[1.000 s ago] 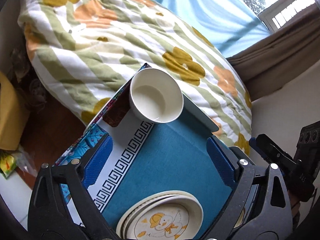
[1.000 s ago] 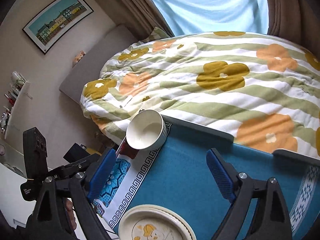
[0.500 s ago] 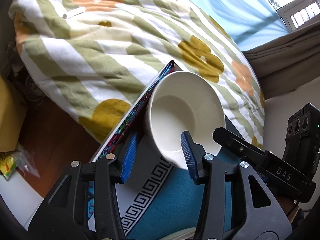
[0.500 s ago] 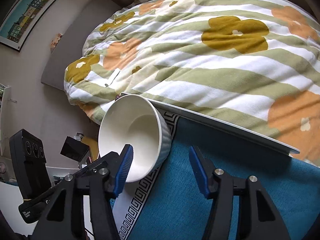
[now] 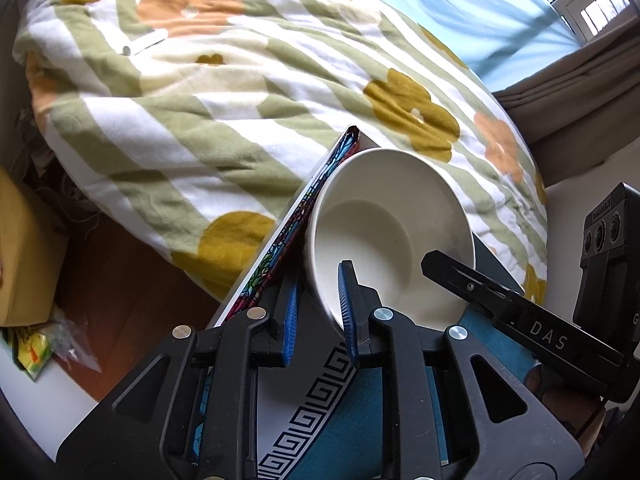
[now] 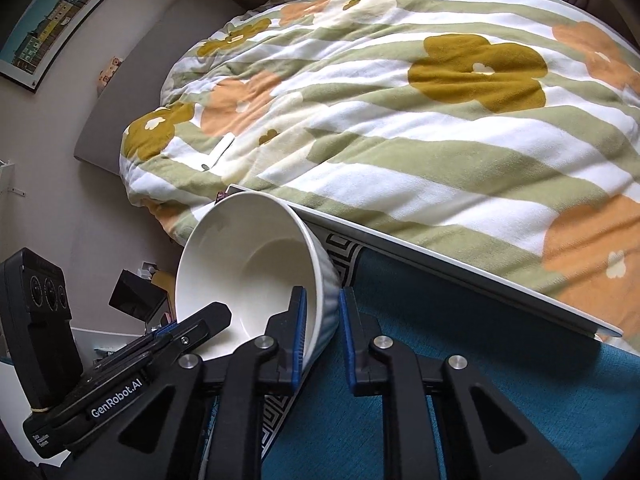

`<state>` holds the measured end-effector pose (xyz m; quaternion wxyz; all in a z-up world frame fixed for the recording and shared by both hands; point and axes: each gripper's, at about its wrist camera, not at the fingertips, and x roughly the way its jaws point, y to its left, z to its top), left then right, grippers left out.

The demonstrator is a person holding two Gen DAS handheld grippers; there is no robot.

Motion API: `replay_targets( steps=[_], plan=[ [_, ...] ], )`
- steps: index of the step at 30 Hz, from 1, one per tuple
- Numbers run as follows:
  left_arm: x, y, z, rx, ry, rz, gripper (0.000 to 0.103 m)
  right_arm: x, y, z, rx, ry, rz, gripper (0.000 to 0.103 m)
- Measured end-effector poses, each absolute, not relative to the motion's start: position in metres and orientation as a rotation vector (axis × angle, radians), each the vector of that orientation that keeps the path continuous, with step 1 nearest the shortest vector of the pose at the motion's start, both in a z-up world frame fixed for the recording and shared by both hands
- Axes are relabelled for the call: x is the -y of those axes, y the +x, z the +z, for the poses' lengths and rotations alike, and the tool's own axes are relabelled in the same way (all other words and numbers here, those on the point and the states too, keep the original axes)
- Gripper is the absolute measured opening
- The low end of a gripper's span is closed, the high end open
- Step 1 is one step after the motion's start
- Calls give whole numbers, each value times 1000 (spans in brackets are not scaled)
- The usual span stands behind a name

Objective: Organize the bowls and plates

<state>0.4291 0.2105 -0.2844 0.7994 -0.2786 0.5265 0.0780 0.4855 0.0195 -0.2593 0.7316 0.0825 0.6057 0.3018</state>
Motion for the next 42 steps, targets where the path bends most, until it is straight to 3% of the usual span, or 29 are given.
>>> replay_targets(
  steps=[9,19,32,42],
  plan=[
    [-201,422,-263,-1106,-535,165,16,-12,472,-246,-1287,182,673,15],
    [-148,384,-203,-1033,-454,123,16,39,428,-186,-1161,192,664,15],
    [14,292,-131,-971,-373,1,16,190,320,-115,-1031,195,574,15],
    [148,233,-128,-1018,-350,-129,16,320,247,-106,-1032,223,444,15]
  ],
)
